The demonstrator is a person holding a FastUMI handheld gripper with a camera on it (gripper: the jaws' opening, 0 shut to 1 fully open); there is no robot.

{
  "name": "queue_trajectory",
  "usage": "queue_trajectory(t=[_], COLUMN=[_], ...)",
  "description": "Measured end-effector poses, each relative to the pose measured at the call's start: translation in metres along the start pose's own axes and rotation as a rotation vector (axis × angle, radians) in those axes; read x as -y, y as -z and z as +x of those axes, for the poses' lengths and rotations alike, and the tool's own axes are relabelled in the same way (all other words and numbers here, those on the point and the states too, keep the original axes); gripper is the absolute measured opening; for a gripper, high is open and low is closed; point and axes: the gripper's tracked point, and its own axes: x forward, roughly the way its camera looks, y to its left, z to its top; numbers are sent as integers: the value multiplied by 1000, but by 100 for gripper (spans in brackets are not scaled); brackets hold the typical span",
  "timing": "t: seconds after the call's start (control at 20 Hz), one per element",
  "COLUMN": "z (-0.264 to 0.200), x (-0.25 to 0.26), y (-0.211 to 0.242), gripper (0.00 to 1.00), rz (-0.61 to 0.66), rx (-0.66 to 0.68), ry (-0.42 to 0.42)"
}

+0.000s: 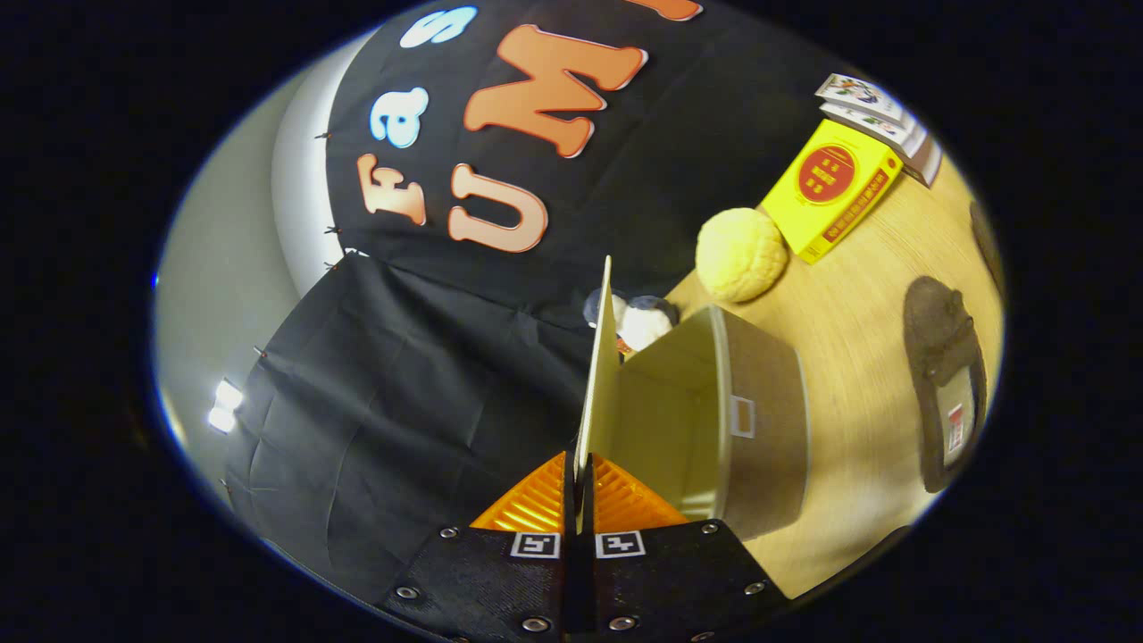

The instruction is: Open the storage box then place both shoes into the box .Put the left shoe in first, then the right shoe, with the right side of both shoes facing outward in a uniform manner.

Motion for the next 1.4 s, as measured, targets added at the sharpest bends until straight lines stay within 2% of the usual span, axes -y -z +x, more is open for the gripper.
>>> queue_trajectory(t=[0.3,0.7,0.75,0.8,0.95,1.0,1.4], z=[53,124,130,134,147,150,108], x=[-81,-127,-128,-126,-123,-115,-55], y=[19,67,74,81,100,102,60], gripper=[0,5,8,18,80,97,98], rz=[-120,-177,-213,-250,-304,-310,-339], rx=[-31,-68,-74,-95,-151,-152,-59], ry=[-66,-48,-23,0,24,38,189])
